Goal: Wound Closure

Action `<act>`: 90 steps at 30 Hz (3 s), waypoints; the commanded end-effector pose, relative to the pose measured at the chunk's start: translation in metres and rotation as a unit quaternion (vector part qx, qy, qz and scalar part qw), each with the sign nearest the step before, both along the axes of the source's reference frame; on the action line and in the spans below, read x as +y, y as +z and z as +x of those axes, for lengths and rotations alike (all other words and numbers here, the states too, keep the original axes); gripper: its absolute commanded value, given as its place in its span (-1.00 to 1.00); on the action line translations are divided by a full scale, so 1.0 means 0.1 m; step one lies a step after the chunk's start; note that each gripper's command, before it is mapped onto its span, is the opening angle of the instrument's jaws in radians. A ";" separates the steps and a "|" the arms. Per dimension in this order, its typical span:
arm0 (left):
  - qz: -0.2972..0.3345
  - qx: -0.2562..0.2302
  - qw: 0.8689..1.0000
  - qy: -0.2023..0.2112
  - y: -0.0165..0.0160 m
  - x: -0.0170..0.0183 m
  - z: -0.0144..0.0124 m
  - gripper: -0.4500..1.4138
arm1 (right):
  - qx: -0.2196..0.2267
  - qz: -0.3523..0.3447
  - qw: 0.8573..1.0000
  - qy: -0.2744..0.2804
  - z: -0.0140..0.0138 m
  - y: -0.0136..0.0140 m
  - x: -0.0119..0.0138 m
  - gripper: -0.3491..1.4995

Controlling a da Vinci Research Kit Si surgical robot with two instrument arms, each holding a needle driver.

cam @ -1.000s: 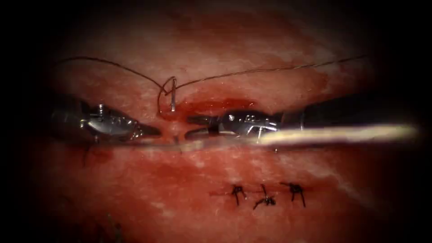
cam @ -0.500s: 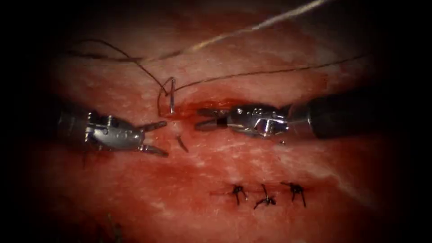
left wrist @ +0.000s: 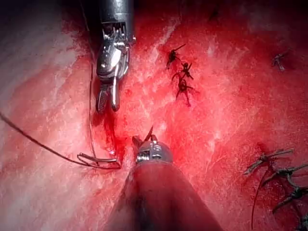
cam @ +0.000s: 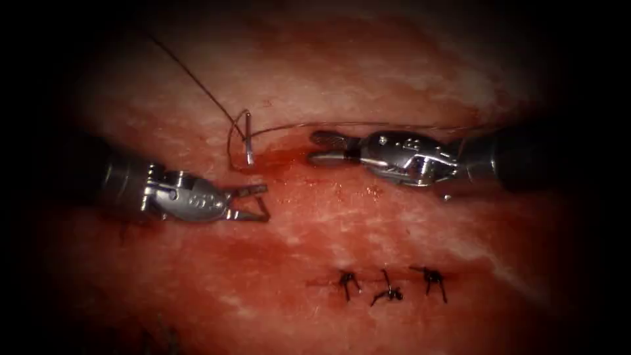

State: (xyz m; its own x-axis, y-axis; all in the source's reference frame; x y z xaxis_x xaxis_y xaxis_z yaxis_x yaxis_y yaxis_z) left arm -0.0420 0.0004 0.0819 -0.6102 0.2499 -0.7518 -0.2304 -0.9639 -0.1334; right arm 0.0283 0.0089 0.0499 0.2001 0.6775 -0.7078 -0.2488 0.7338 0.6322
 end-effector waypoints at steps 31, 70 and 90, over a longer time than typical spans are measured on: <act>0.065 -0.003 0.996 -0.064 0.018 -0.007 -0.009 -1.00 | 0.006 0.001 1.000 -0.009 0.017 0.004 -0.020 -0.42; 0.099 -0.210 0.970 -0.075 -0.199 0.018 0.004 -1.00 | 0.017 0.027 0.999 -0.018 0.020 -0.001 -0.028 -0.42; -0.025 -0.179 0.981 -0.075 -0.263 0.045 0.025 -1.00 | 0.051 0.031 0.997 -0.055 0.053 -0.015 -0.044 -0.27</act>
